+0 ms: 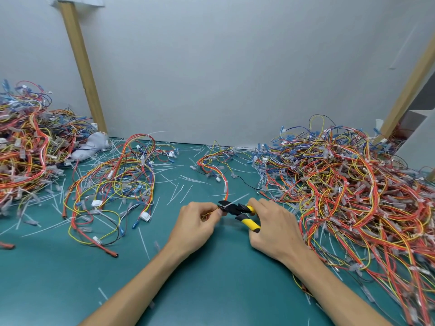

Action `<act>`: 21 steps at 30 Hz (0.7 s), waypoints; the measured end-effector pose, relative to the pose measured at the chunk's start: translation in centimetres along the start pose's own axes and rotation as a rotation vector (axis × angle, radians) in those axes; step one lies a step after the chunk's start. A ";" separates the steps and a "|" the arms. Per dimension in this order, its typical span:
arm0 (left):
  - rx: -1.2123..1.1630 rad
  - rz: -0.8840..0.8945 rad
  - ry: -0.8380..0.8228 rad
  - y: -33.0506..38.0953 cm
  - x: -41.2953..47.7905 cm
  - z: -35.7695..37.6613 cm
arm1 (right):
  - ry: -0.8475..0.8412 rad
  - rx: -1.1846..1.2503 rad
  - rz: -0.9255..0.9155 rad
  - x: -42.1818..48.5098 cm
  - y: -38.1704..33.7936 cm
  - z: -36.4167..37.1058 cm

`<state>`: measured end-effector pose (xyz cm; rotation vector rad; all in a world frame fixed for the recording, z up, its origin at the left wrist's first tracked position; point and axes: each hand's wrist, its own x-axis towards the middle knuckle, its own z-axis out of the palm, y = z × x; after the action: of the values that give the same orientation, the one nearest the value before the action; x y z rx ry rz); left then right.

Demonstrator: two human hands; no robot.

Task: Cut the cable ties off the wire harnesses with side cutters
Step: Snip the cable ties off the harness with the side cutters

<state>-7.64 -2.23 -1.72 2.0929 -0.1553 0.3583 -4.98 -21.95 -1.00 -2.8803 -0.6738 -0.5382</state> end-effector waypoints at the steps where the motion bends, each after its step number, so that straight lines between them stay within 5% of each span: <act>1: -0.005 0.001 0.000 0.0 0.0 0.0 | -0.014 0.008 0.006 0.0 0.0 -0.1; 21: -0.026 -0.029 0.008 0.1 0.0 0.0 | -0.084 0.033 0.030 0.1 0.3 0.0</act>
<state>-7.72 -2.30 -1.61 2.0660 -0.1243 0.3449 -4.72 -22.18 -1.01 -2.8910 -0.6442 -0.4012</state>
